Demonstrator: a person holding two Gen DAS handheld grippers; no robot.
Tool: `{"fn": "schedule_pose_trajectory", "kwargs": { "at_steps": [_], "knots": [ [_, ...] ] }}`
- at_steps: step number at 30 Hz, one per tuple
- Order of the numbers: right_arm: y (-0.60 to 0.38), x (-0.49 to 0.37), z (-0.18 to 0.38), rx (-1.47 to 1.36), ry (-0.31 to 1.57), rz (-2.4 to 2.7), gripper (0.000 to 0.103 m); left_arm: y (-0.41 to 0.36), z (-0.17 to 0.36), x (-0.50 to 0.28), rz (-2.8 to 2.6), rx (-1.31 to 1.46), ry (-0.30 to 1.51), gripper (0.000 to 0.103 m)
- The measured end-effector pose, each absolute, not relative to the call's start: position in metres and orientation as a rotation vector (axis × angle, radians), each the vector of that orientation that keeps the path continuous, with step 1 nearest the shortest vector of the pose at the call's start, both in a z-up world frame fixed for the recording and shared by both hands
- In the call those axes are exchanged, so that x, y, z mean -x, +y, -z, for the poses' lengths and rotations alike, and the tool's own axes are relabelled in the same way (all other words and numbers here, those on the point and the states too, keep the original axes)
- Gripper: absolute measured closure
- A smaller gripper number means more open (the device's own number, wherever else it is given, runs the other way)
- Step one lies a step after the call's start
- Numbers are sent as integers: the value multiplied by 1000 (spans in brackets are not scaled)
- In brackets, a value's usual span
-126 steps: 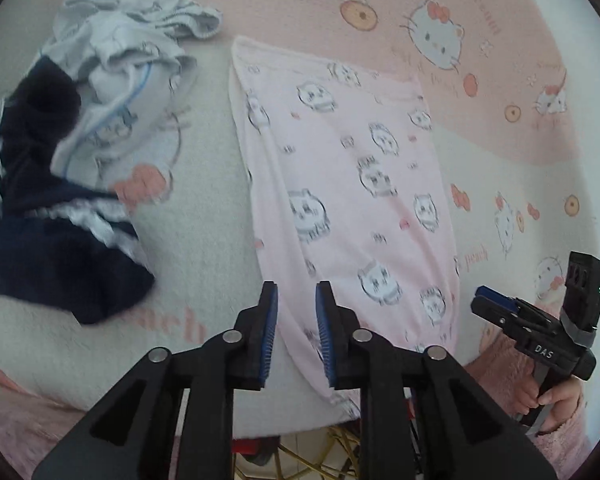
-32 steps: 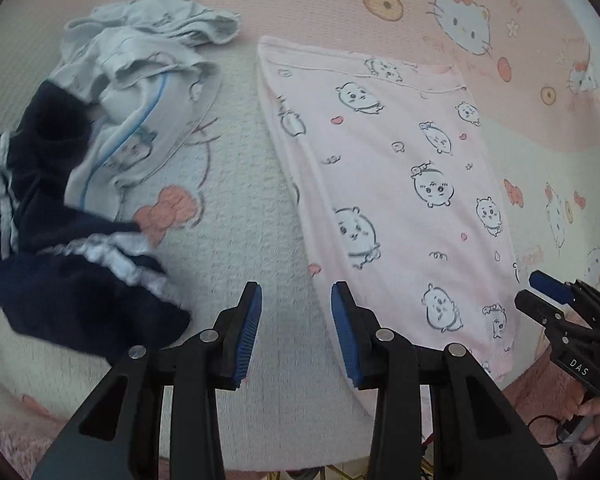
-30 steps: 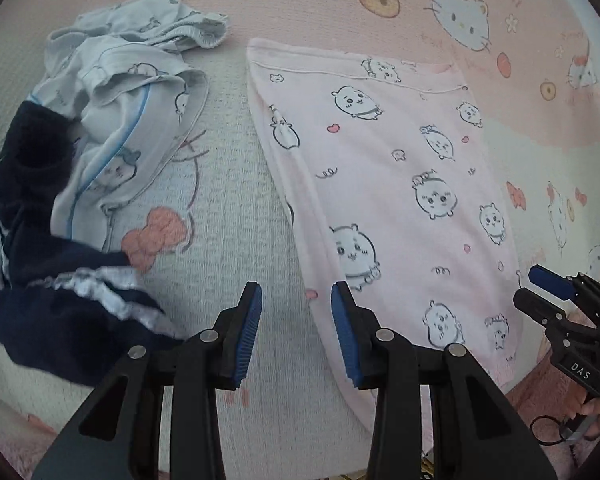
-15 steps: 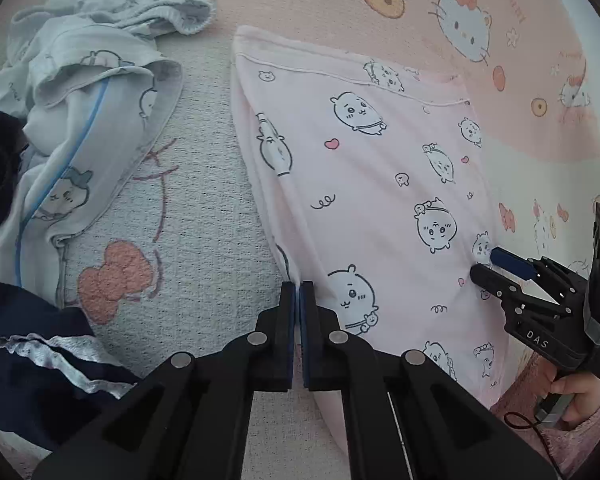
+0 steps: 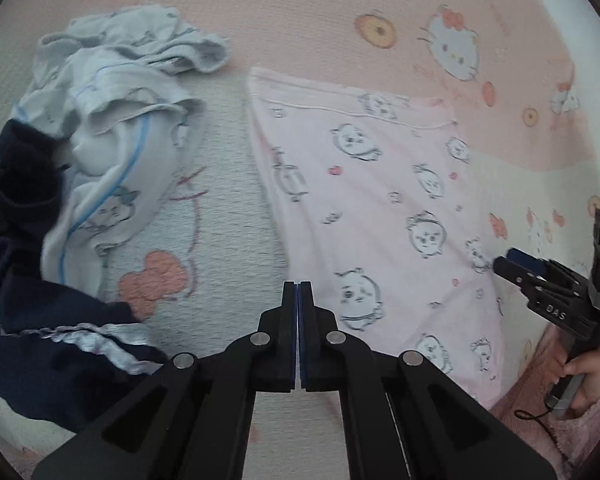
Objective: Fold clothes
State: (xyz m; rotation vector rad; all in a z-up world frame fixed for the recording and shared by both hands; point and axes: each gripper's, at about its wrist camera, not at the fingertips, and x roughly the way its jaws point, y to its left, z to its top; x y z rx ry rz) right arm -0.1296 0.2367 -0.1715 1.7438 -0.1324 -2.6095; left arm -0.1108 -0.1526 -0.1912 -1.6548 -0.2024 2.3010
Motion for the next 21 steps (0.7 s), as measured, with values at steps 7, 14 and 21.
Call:
{"fn": "schedule_pose_trajectory", "kwargs": {
  "at_steps": [7, 14, 21],
  "knots": [
    [258, 118, 191, -1852, -89, 2622, 51, -146, 206, 122, -2369, 1815, -48, 100],
    [280, 130, 168, -1772, -233, 2605, 51, -180, 185, 134, -2339, 1690, -276, 100],
    [241, 227, 182, -1779, -51, 2523, 53, -137, 203, 205, -2220, 1688, -129, 100]
  ]
}}
